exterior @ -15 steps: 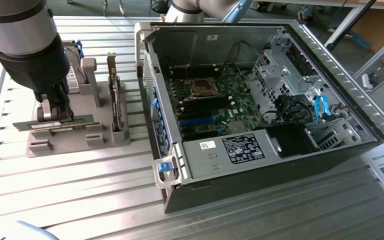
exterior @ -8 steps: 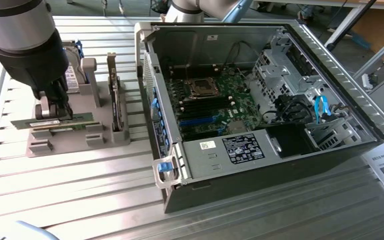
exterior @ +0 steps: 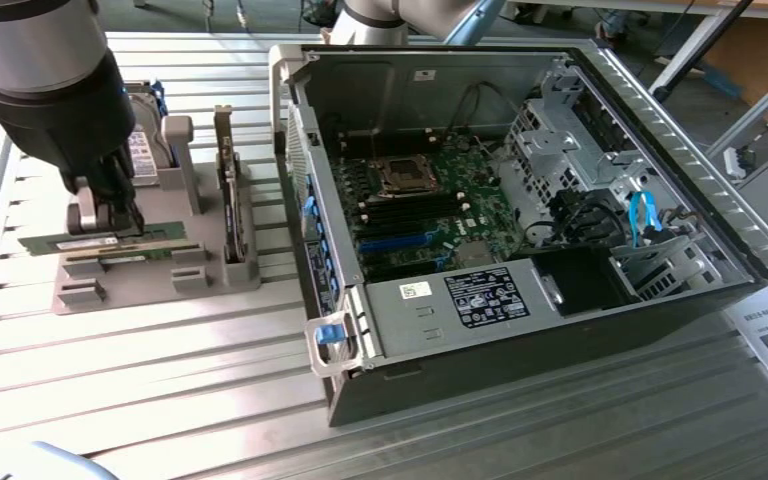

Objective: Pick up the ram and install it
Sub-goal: 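Pick up the ram and move it above insertion slot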

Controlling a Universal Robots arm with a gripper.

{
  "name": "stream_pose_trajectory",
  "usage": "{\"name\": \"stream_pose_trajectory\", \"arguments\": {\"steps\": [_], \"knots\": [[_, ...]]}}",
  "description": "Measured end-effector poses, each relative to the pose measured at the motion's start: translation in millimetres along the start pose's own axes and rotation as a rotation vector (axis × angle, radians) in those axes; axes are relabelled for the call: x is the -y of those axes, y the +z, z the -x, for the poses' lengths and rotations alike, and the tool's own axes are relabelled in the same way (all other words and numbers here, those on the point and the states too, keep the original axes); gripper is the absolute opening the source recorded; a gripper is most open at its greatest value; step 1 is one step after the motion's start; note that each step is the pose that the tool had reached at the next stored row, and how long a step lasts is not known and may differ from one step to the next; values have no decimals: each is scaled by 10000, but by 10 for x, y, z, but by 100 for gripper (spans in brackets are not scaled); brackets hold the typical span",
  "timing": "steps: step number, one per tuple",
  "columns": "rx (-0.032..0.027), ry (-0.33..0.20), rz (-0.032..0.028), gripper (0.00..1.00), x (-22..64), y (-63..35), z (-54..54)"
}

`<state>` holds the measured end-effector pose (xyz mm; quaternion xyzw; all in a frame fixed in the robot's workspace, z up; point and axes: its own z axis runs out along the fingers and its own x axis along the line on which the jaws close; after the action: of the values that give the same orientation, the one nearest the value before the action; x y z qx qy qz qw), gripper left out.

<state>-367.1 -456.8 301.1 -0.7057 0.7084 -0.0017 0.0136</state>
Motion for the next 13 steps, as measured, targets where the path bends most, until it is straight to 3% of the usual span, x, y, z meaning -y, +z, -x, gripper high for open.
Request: {"name": "stream_pose_trajectory", "arguments": {"steps": [13], "knots": [[0,0,0,12,3,-144,2]]}}
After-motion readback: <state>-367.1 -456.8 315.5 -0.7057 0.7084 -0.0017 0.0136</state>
